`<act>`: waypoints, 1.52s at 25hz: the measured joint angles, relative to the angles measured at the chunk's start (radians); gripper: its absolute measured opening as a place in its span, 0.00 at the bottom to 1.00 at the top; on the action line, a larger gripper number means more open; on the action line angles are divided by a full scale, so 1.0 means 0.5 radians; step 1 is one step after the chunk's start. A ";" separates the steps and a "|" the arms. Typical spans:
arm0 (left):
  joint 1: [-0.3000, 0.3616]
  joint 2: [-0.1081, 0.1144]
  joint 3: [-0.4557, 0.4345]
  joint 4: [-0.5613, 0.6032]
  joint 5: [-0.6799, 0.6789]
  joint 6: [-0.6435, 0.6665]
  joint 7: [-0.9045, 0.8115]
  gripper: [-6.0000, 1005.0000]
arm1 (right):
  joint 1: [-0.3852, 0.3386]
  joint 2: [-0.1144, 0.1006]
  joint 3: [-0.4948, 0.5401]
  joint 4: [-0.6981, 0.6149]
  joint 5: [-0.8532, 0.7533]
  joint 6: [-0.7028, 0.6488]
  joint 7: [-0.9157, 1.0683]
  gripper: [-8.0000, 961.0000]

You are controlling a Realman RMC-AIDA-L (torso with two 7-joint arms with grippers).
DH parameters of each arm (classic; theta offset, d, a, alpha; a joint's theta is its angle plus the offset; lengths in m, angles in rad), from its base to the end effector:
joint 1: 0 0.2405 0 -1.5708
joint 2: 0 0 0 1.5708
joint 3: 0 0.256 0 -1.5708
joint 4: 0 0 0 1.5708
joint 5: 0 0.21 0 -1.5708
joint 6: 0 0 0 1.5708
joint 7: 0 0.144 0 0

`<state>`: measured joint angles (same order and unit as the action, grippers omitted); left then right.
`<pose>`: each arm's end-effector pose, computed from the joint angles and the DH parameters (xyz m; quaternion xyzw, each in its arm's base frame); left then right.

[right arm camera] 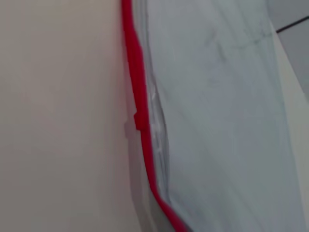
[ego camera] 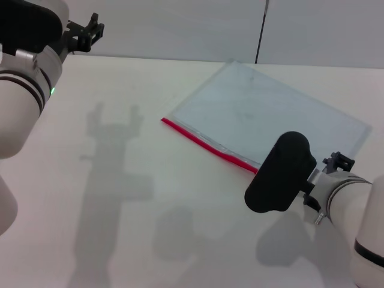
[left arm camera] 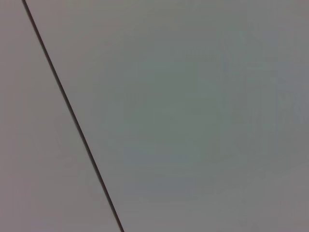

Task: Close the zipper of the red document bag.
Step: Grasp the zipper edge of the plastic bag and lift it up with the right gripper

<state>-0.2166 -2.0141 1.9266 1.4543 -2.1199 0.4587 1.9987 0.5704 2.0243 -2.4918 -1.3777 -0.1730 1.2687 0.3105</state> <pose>-0.1914 0.3811 0.0409 -0.7093 -0.2110 -0.1164 0.6625 0.1883 0.3029 -0.0973 -0.8374 0.0933 -0.3341 0.4224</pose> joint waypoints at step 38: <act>-0.018 -0.003 0.054 0.019 -0.009 -0.002 0.000 0.77 | 0.129 0.007 -0.057 0.141 -0.188 -0.100 0.431 0.11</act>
<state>-0.2255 -2.0156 1.9535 1.4639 -2.1245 0.4577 1.9988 0.6350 2.0278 -2.5205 -1.3070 -0.2671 1.2184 0.5258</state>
